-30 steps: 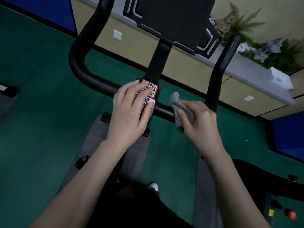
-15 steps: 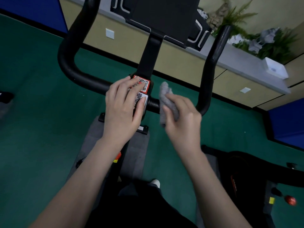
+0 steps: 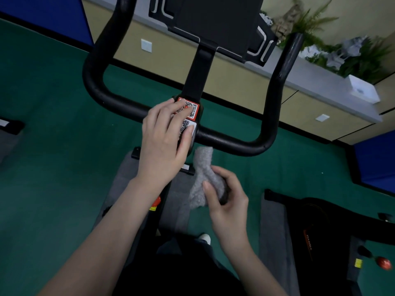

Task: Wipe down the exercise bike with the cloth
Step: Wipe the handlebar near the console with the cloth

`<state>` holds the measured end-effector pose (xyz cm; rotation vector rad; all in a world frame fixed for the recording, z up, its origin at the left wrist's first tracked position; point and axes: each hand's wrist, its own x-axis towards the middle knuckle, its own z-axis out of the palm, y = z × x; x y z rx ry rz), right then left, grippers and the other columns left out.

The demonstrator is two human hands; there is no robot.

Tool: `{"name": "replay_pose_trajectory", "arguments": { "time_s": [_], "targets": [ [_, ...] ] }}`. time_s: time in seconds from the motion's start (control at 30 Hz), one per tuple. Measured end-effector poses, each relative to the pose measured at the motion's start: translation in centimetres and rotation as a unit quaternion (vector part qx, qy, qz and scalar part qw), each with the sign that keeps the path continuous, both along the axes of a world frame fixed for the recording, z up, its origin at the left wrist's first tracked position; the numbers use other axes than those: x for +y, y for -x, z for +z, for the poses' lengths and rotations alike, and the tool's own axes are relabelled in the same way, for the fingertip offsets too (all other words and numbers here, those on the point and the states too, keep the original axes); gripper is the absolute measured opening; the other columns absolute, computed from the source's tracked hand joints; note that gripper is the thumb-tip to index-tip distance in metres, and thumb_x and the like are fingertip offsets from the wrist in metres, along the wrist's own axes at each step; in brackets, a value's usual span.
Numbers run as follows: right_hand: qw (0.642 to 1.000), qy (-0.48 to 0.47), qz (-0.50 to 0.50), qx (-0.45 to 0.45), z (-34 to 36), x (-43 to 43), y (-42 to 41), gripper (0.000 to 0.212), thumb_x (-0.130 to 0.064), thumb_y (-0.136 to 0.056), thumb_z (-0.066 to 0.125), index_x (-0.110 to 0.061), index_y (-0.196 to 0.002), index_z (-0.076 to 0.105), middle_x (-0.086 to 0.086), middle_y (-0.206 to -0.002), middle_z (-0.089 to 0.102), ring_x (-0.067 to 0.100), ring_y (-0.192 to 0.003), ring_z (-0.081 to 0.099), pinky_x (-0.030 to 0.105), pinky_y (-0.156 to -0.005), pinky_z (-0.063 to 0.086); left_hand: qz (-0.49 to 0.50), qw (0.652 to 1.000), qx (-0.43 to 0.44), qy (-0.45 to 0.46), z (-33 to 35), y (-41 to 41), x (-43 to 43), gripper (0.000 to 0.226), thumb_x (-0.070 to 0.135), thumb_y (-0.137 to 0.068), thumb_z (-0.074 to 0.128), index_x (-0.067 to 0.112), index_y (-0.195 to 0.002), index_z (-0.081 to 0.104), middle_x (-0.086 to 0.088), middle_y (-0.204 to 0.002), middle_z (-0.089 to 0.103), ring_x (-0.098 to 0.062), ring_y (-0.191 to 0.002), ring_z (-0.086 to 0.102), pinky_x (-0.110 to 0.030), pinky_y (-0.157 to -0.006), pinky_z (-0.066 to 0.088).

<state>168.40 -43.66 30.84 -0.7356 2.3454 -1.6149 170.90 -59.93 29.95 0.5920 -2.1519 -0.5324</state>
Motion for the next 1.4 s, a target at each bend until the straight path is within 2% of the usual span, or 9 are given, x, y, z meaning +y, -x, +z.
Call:
{"name": "replay_pose_trajectory", "arguments": {
  "time_s": [0.1,0.23,0.4,0.53,0.7,0.93,1.1,1.23,1.4],
  "targets": [
    [0.988,-0.003,-0.078,-0.136,-1.0,-0.7,0.8,0.026,0.000,-0.087,0.065,-0.015,-0.109,0.062,0.003,-0.107,0.068,0.016,-0.102,0.064,0.039,-0.096,0.051,0.004,1.000,0.001,-0.001,0.1,0.0,0.0,0.030,0.018,-0.096,0.050,0.005,-0.121,0.060,-0.009,-0.128,0.056,-0.026,-0.125,0.044,-0.038,-0.104,0.034],
    [0.964,0.083,-0.101,-0.231,-0.4,-4.3,1.7,0.019,0.001,-0.089,0.062,-0.009,-0.105,0.062,0.011,-0.106,0.070,0.022,-0.101,0.067,0.032,-0.090,0.053,0.005,1.000,-0.002,0.001,0.2,-0.1,0.1,0.031,0.019,-0.096,0.049,0.005,-0.121,0.060,-0.009,-0.129,0.056,-0.026,-0.125,0.044,-0.036,-0.104,0.032],
    [0.936,0.152,-0.073,-0.310,0.2,-6.3,1.4,0.013,0.006,-0.091,0.057,-0.003,-0.099,0.062,-0.007,-0.079,0.073,0.001,-0.075,0.068,0.011,-0.066,0.050,0.005,1.000,-0.010,0.003,0.3,-0.2,0.1,0.032,0.020,-0.097,0.047,0.004,-0.122,0.060,-0.009,-0.130,0.056,-0.027,-0.125,0.044,-0.036,-0.104,0.032],
    [0.895,0.197,-0.106,-0.387,0.5,-5.3,2.0,0.012,0.008,-0.089,0.057,0.003,-0.099,0.062,0.008,-0.083,0.070,0.014,-0.075,0.066,0.023,-0.073,0.056,0.002,1.000,-0.005,0.006,0.2,-0.2,0.1,0.032,0.020,-0.097,0.047,0.004,-0.122,0.060,-0.010,-0.129,0.056,-0.027,-0.125,0.044,-0.035,-0.104,0.032],
    [0.892,0.207,-0.179,-0.361,0.1,-3.5,2.7,0.020,0.008,-0.087,0.060,0.011,-0.106,0.060,0.007,-0.080,0.068,0.010,-0.068,0.066,0.019,-0.065,0.054,0.003,1.000,-0.002,0.006,0.1,-0.1,0.1,0.031,0.019,-0.097,0.047,0.004,-0.122,0.059,-0.010,-0.129,0.056,-0.026,-0.125,0.044,-0.036,-0.104,0.032],
    [0.882,0.215,-0.159,-0.388,0.1,-5.1,1.5,0.013,0.005,-0.085,0.064,0.008,-0.098,0.062,0.010,-0.079,0.067,0.018,-0.074,0.063,0.026,-0.073,0.055,-0.002,1.000,-0.012,0.020,0.0,-0.3,-0.2,0.031,0.018,-0.097,0.048,0.005,-0.123,0.058,-0.010,-0.130,0.055,-0.027,-0.125,0.044,-0.037,-0.104,0.032],
    [0.890,0.229,-0.250,-0.305,0.2,-0.6,3.7,0.006,0.000,-0.083,0.068,-0.004,-0.082,0.064,0.001,-0.071,0.067,0.011,-0.071,0.065,0.019,-0.067,0.052,-0.002,1.000,-0.019,0.019,0.1,-0.2,0.0,0.030,0.016,-0.097,0.049,0.003,-0.123,0.058,-0.012,-0.129,0.055,-0.030,-0.124,0.045,-0.040,-0.104,0.033],
    [0.912,0.183,-0.251,-0.268,-0.2,-1.7,3.3,0.008,-0.003,-0.083,0.070,-0.001,-0.087,0.063,0.006,-0.076,0.066,0.013,-0.070,0.063,0.022,-0.066,0.052,0.024,0.998,-0.031,0.051,0.8,-0.2,0.4,0.027,0.014,-0.096,0.050,0.003,-0.118,0.061,-0.012,-0.124,0.058,-0.030,-0.121,0.047,-0.044,-0.100,0.034],
    [0.915,0.190,-0.238,-0.264,-0.1,-2.0,3.0,0.010,-0.003,-0.082,0.071,0.002,-0.089,0.065,0.002,-0.073,0.068,0.008,-0.067,0.062,0.018,-0.063,0.050,-0.059,0.992,-0.047,0.105,2.3,1.6,2.1,0.025,0.022,-0.093,0.055,0.007,-0.110,0.065,-0.006,-0.110,0.064,-0.025,-0.107,0.055,-0.038,-0.098,0.033]
  ]
}}
